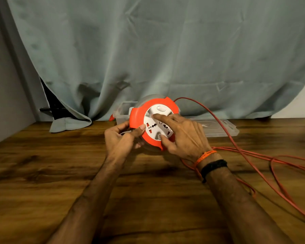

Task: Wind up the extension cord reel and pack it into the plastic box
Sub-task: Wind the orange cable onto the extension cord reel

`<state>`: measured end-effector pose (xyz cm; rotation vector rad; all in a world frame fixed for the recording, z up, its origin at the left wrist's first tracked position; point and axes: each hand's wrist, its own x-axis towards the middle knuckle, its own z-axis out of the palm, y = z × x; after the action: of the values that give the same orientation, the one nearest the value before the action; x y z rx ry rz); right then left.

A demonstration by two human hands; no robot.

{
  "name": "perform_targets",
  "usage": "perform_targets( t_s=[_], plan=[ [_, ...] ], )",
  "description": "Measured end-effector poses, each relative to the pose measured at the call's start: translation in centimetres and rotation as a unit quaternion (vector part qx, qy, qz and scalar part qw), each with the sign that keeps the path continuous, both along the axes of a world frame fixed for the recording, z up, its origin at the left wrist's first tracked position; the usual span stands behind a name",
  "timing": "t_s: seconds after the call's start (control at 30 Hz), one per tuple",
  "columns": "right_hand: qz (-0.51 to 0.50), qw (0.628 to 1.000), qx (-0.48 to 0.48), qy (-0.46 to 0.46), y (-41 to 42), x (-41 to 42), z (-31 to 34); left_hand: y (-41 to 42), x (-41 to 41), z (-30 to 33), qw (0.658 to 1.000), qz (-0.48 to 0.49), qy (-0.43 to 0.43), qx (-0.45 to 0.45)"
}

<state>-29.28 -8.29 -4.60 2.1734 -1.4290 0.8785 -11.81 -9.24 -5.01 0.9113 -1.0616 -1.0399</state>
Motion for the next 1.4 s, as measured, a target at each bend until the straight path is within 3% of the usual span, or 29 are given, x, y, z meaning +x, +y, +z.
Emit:
perform_targets(
  t_s=[0.17,0.27,0.4,0.53,0.6,0.8,0.93,1.17,1.4],
  plan=[
    [-0.013,1.000,-0.014,0.009,-0.3,0.1,-0.3,-0.4,0.1,-0.4,1.000,0.010,-0.022,-0.007],
    [-0.040,0.998,-0.034,-0.031,-0.1,0.3,-0.4,-0.5,-0.2,-0.7,0.999,0.007,-0.031,-0.007],
    [-0.088,0.968,-0.006,-0.236,0.0,1.7,-0.6,-0.4,-0.7,-0.8,0.999,0.008,-0.048,-0.018],
    [-0.106,0.903,0.030,-0.415,-0.2,2.8,-0.5,-0.2,-0.8,-1.0,0.997,0.011,-0.070,-0.028],
    [-0.095,0.883,0.059,-0.456,-0.6,2.8,-0.6,-0.2,-0.9,-1.1,0.997,0.011,-0.074,-0.024],
    [-0.111,0.966,-0.003,-0.236,-0.2,1.3,-0.4,-0.5,-0.5,-1.1,0.999,0.011,-0.046,-0.003],
    [-0.028,0.990,-0.108,-0.090,0.7,0.1,0.5,-0.3,-0.3,-0.7,1.000,0.008,-0.029,0.000],
    [-0.006,1.000,0.001,-0.005,0.6,-0.4,0.8,-0.3,0.0,-0.6,1.000,0.011,-0.026,0.006],
    [-0.055,0.993,0.093,0.057,0.5,0.2,0.4,-0.3,-0.1,-0.6,0.999,-0.002,-0.039,0.004]
  ],
)
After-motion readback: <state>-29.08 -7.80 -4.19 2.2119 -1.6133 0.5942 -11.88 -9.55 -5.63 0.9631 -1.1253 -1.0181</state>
